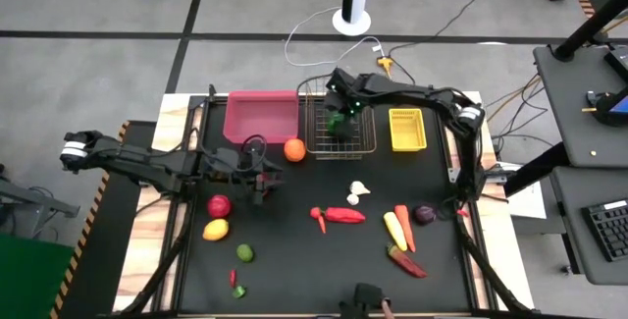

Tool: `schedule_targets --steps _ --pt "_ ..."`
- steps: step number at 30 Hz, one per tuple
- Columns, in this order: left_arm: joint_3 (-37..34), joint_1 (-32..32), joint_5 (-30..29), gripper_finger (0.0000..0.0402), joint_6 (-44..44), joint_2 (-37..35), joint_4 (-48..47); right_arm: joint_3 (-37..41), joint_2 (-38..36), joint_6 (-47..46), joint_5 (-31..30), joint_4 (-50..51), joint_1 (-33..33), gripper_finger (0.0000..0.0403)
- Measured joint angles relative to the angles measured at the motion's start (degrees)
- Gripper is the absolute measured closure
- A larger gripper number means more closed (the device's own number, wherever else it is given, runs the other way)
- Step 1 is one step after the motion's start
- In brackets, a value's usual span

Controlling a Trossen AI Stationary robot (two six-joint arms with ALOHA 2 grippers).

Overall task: Sort produce into baskets
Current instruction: Put the small red tomato into the red bin

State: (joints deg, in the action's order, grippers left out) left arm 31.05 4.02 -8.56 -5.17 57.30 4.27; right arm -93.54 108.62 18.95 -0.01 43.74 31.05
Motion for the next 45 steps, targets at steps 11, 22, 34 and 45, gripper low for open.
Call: schedule_targets --steps 11,22,34,45 --pt "0.0 0.01 0.02 0.0255 -2.87 0.0 0.76 4.64 -13.85 -8.88 0.02 -4.51 -7.64 0.0075" --pt "0.0 0.56 1.11 0.0255 -11.53 3.19 10.81 27.17 -30.79 -16.7 -7.47 -25.43 -28.74 0.0092" --pt "-0.02 2.91 2.29 0.0255 -18.13 6.05 19.04 43.58 -36.09 -22.85 -14.46 -39.42 -42.24 0.0094" --pt "-0.02 3.38 0.23 0.0255 -18.95 6.38 26.16 53.65 -36.09 -23.94 -16.98 -48.02 -48.34 0.0092"
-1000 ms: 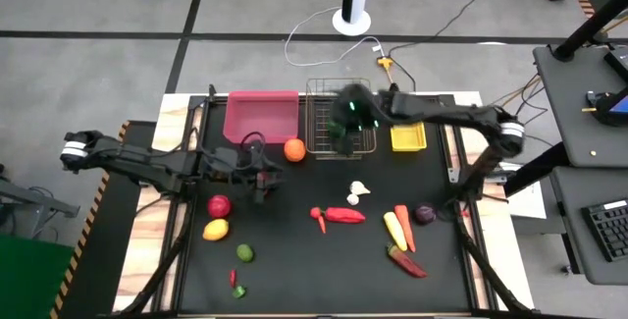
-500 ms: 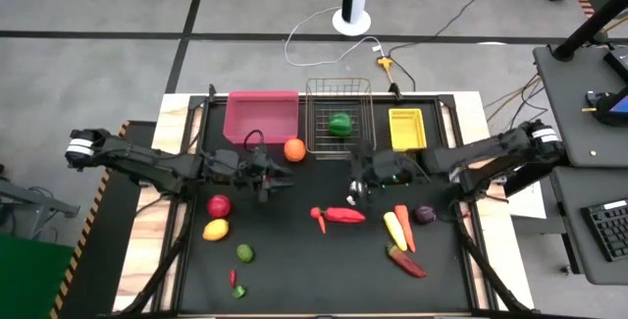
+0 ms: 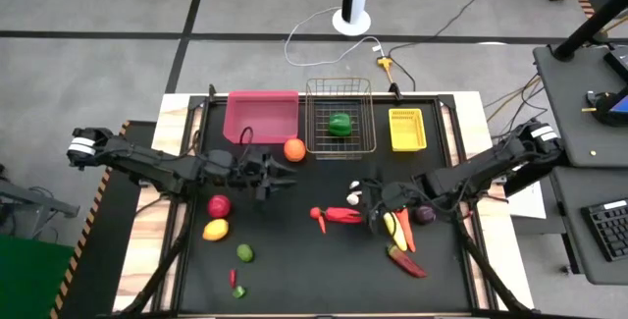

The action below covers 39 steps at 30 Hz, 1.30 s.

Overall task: Sort produce into baskets
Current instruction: Put the small red tomato into the red bin

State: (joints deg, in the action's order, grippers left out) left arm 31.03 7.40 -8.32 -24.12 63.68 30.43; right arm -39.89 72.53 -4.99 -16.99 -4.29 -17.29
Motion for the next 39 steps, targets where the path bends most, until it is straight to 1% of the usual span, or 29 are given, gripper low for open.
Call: schedule_targets --steps 6,9,17,22,25,27,29,33,39 --pt "0.0 0.66 -0.12 0.0255 -1.14 0.0 2.27 7.86 0.0 2.98 -5.01 -15.58 -2.38 0.0097" --pt "0.0 1.65 0.32 0.0255 -1.25 0.0 2.2 10.0 -0.02 2.61 -5.58 -18.43 -3.07 0.0099" --pt "0.92 5.99 0.33 0.0255 0.72 0.0 2.07 10.75 -0.04 -1.01 -5.59 -18.56 -4.54 0.0097" --pt "0.96 9.17 0.36 0.0255 3.98 0.0 1.22 9.33 -0.04 -1.51 -5.51 -14.89 -5.01 0.0101" --pt "0.94 10.13 0.34 0.0255 4.64 -0.02 -1.6 8.43 -0.04 -2.56 -5.55 -12.24 -4.95 0.0101" --pt "0.86 10.5 0.33 0.0255 5.02 0.02 -3.78 7.93 -0.04 -2.57 -5.59 -12.26 -4.95 0.0099" --pt "0.85 10.58 0.34 0.0255 5.09 0.78 -3.84 7.37 -0.04 -2.48 -5.63 -12.27 -4.94 0.0099" --pt "1.12 10.6 0.36 0.0255 4.7 4.79 -1.98 5.76 -0.04 -1.11 -7.15 -12.29 -4.82 0.0103" --pt "6.03 10.82 0.33 0.0255 4.71 15.51 -3.29 3.53 -0.04 2.37 -8.59 -12.27 -4.82 0.0105"
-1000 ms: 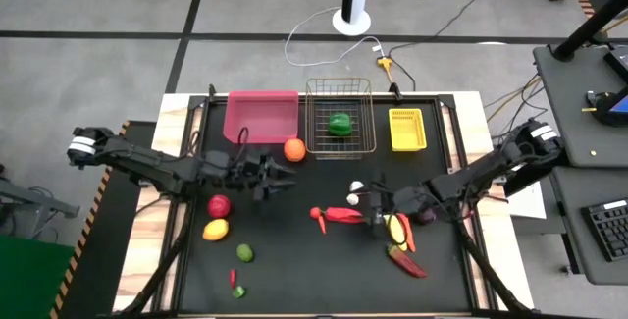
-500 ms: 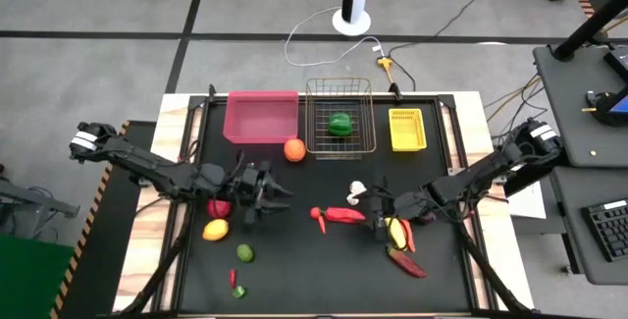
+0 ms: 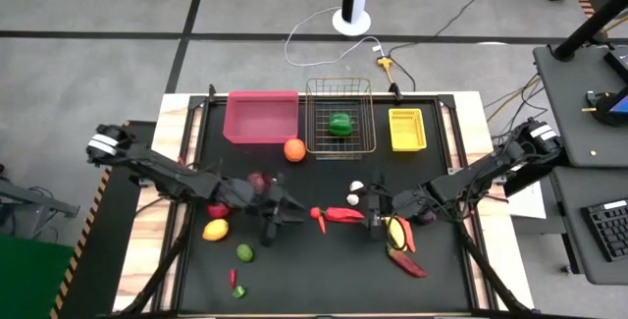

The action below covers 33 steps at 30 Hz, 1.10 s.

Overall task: Sort produce into baskets
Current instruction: Put the small red tomato into the red bin

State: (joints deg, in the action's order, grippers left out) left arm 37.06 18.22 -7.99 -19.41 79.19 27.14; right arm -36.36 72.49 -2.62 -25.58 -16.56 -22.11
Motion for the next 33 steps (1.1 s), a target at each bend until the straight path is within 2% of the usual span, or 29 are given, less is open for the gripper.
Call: schedule_targets --steps 7,15,19,23,33 --pt "8.8 0.13 -3.02 0.0255 2.39 11.03 -13.6 -0.59 -0.02 0.28 0.0 0.18 0.02 0.0102" --pt "15.43 0.37 -4.33 0.0255 6.19 20.37 -19.36 -0.59 -0.02 -1.3 0.02 0.69 0.0 0.0103" --pt "15.69 0.35 -7.01 0.0255 6.51 22.43 -19.66 -0.59 -0.02 -2.71 0.03 1.81 0.0 0.0099" --pt "15.69 0.33 -12.9 0.0255 5.19 23.5 -21.32 -0.59 -0.04 -3.77 0.02 2.18 0.0 0.0101" --pt "15.69 0.13 -14.05 0.0241 4.92 24.32 -21.67 -0.59 -0.04 -4.67 0.03 2.29 0.0 0.0099"
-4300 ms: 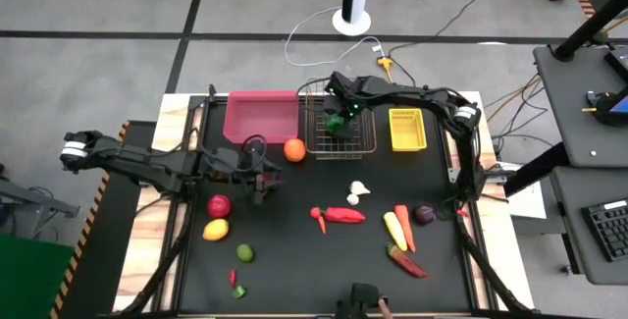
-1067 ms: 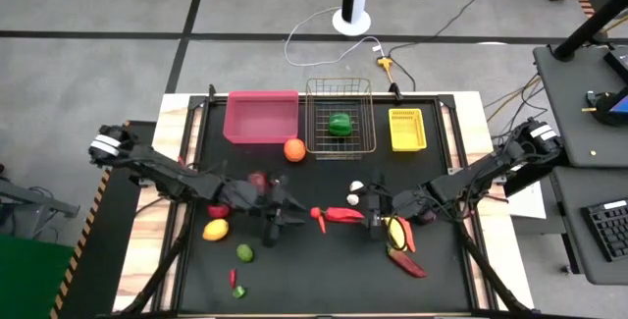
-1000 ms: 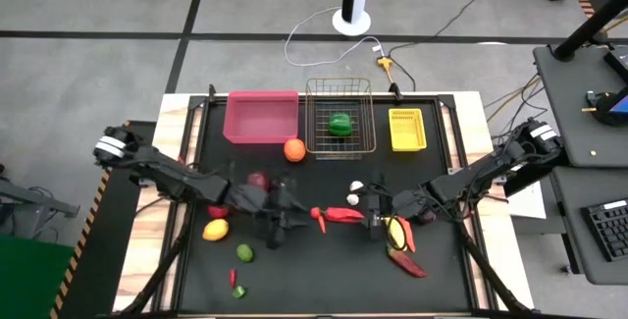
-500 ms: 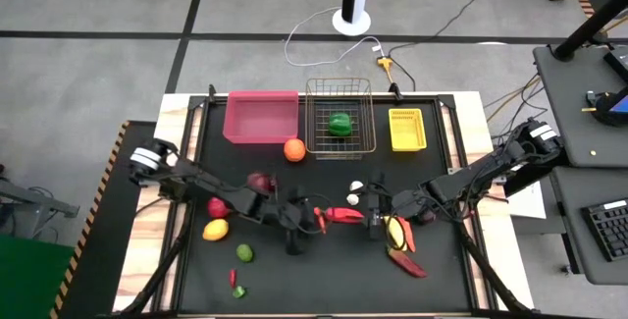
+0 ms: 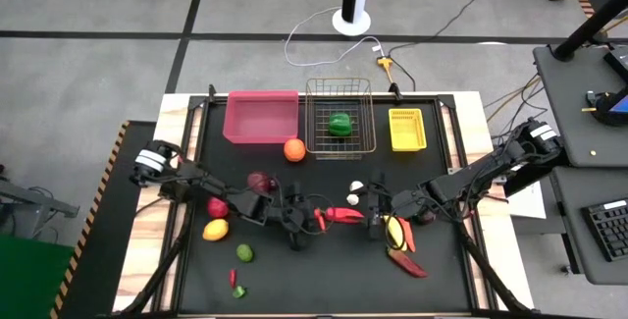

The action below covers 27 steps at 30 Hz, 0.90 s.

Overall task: Sort produce into baskets
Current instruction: Put the small red tomato into the red bin

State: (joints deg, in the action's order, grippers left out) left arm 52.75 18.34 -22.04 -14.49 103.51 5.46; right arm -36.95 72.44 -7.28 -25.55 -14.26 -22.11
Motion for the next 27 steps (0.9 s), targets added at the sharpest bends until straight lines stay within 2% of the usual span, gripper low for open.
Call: schedule_targets --steps 10,23,27 --pt "0.0 -0.15 -2.97 0.0198 -1.39 2.27 -0.04 0.0 0.0 -0.68 -0.01 0.33 0.0 0.0101" --pt "-0.02 -0.17 -2.95 0.0196 -1.22 3.73 -0.05 0.0 0.0 -0.84 -0.03 0.33 0.0 0.0103" --pt "-0.02 -0.17 -2.95 0.0208 -1.04 4.36 -0.07 0.0 0.0 -0.84 -0.03 0.33 0.0 0.0103"
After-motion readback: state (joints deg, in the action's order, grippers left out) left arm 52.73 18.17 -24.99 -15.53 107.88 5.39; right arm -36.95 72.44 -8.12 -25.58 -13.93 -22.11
